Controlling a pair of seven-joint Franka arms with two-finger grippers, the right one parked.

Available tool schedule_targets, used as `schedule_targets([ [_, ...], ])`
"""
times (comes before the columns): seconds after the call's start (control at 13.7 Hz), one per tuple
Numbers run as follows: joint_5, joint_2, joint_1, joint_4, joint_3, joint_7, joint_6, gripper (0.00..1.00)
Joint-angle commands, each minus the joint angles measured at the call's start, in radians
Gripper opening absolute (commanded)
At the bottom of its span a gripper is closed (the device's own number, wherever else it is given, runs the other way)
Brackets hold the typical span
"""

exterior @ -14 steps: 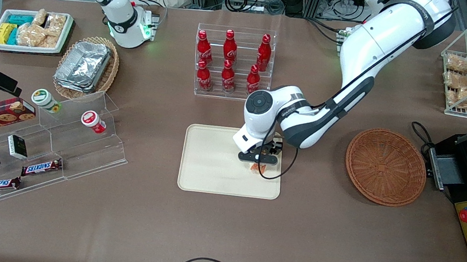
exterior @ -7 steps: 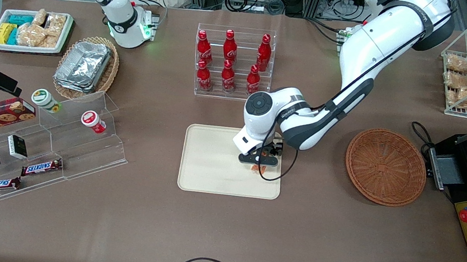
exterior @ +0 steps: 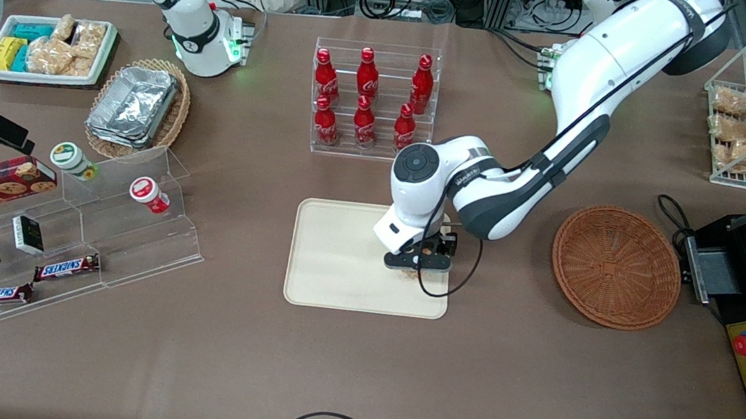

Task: Place sandwich from basket to tray
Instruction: 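Lower the held sandwich onto the cream tray and open the gripper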

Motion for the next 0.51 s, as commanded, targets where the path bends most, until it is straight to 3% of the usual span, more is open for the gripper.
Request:
schedule_targets([
  [0.0,-0.059,-0.07,0.019,0.006,0.0,-0.001,-0.043,0.77],
  [0.22,-0.127,-0.098,0.065,0.116,-0.002,0.0,-0.154,0.78],
  [0.44,-0.148,-0.101,0.099,0.249,-0.002,0.041,-0.326,0.78],
])
